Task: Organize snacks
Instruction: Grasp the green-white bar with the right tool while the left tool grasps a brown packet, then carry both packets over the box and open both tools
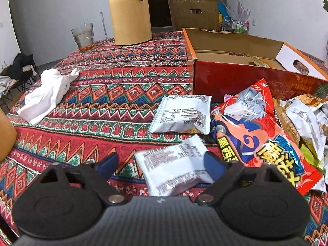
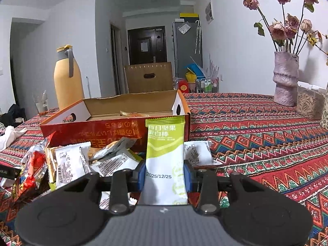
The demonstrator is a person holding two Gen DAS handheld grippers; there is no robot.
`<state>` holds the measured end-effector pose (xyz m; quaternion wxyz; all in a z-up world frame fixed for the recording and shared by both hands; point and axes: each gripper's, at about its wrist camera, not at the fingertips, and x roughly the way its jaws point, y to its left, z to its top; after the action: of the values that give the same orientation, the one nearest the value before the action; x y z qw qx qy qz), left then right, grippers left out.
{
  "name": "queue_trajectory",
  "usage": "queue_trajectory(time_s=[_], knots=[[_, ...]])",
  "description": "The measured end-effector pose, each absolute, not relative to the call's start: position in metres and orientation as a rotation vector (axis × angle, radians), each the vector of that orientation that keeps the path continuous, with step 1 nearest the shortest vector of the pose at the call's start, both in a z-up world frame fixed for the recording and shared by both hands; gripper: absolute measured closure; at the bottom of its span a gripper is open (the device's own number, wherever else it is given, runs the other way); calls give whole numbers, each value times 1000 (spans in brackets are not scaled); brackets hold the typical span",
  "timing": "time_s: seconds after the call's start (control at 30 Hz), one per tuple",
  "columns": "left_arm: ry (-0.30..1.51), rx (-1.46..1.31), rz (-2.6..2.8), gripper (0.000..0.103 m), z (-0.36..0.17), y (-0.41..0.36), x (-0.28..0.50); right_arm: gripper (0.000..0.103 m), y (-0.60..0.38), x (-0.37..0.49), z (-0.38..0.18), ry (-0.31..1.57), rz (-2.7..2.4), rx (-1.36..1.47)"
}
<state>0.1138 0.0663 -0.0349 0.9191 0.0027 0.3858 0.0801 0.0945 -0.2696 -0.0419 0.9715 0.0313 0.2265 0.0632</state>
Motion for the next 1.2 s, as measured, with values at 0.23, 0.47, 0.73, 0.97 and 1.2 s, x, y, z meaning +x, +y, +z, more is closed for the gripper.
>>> queue_trajectory(time_s=[0.23,0.47,0.73,0.97,1.2], knots=[[763,-11,136,53,-30,65,103,67,-270,96,-42,460,131,68],[713,-18,132,72,-20,65,92,67,-270,96,-42,460,130,69],[631,-19,123,91,-1,64,76,67,-270,95,-42,452,131,65],[596,-19,117,91,9,63,70,67,-269,92,-40,438,132,58],[531,-17,95,91,29,55,75,67,-265,86,-22,403,152,57]])
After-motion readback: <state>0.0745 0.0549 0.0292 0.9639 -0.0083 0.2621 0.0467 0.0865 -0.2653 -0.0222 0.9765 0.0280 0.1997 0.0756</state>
